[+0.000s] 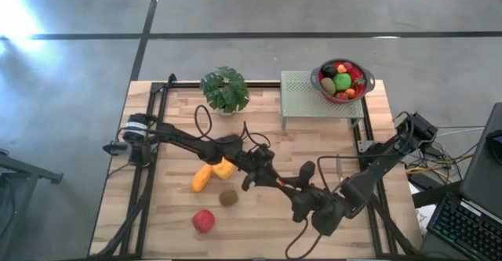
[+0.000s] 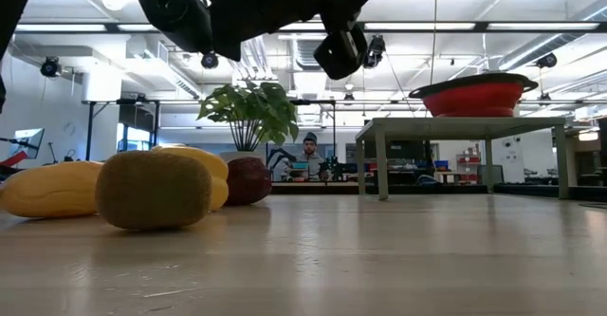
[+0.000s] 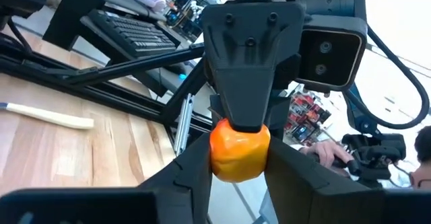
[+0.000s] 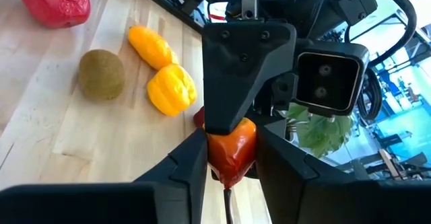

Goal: Pick & Place Fruit
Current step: Put the orange pear into the red strainer bowl on the shelf

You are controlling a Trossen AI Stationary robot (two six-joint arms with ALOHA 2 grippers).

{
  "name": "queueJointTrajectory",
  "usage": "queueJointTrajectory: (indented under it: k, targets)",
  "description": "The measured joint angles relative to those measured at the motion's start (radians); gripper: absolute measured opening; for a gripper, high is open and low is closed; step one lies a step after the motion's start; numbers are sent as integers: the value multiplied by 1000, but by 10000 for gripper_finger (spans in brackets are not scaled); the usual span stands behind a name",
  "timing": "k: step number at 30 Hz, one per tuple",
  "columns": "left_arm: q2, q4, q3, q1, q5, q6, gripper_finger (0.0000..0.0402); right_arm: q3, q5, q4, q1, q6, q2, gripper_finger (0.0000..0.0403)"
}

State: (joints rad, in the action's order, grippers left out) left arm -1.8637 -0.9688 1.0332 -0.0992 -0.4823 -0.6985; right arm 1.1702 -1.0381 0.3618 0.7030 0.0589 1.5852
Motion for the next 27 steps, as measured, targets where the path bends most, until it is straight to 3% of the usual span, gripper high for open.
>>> queueJointTrajectory:
  k: [8,12,21,27]
  targets:
    - [0,16,1,14,-51,78,234,-1,42,4,-2,-53,-8,107]
    - [0,31,-5,29,-62,82,278,28,52,95,-2,-100,-29,105]
    - [0,97,-6,39,-54,123,287,151,54,544,-24,-369,-146,109]
    - [0,96,-6,39,-35,127,287,203,55,710,-117,-409,-273,104]
